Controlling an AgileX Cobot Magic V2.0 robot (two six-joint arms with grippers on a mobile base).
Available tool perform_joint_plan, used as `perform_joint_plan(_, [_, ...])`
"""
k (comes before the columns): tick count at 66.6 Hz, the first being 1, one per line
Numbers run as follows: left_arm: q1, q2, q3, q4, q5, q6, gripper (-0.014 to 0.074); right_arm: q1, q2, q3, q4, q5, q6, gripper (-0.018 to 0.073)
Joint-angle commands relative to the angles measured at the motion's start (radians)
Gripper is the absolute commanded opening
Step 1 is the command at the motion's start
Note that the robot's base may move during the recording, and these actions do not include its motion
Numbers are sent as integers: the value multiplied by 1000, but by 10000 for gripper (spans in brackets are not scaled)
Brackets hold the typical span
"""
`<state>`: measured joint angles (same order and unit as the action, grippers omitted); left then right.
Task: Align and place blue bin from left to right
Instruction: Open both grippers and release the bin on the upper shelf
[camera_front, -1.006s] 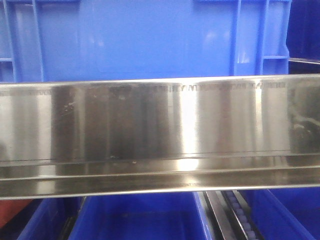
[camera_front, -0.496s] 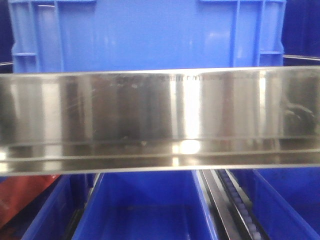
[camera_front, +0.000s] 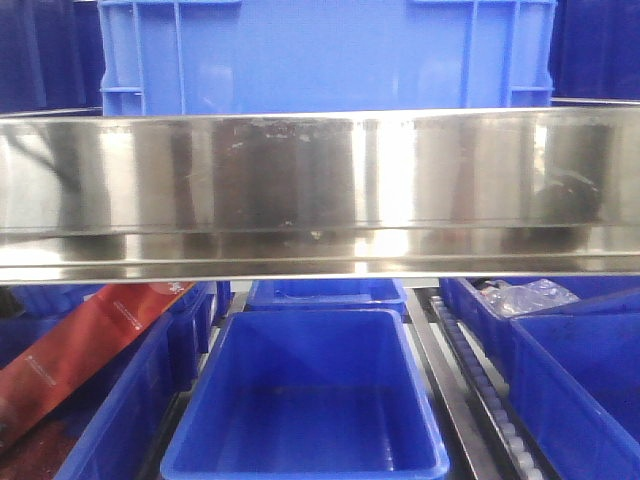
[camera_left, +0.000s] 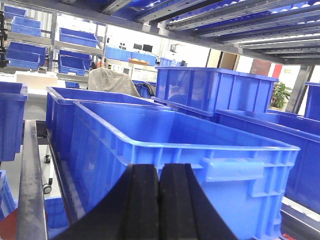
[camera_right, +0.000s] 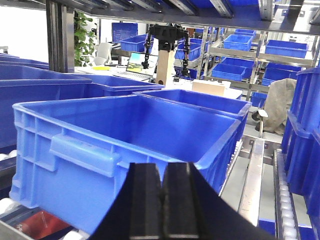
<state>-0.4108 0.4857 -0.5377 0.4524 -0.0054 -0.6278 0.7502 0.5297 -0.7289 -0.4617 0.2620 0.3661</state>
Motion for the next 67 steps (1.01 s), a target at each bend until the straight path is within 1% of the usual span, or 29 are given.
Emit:
perform_joint_plan(1, [-4, -6, -2, 5, -19, 1, -111, 1, -6, -1, -12, -23, -3, -81])
perform_joint_plan(44, [-4, -6, -2, 5, -19, 1, -111, 1, -6, -1, -12, -23, -3, -81])
perform_joint_plan(49, [-4, -6, -2, 5, -19, 1, -111, -1, -6, -1, -50, 2, -3, -81])
perform_joint_plan(53, [-4, -6, -2, 5, -19, 1, -111, -1, -6, -1, -50, 23, -3, -81])
perform_joint_plan(67, [-4, -6, -2, 5, -19, 1, -111, -3, -6, 7, -50, 19, -3, -81])
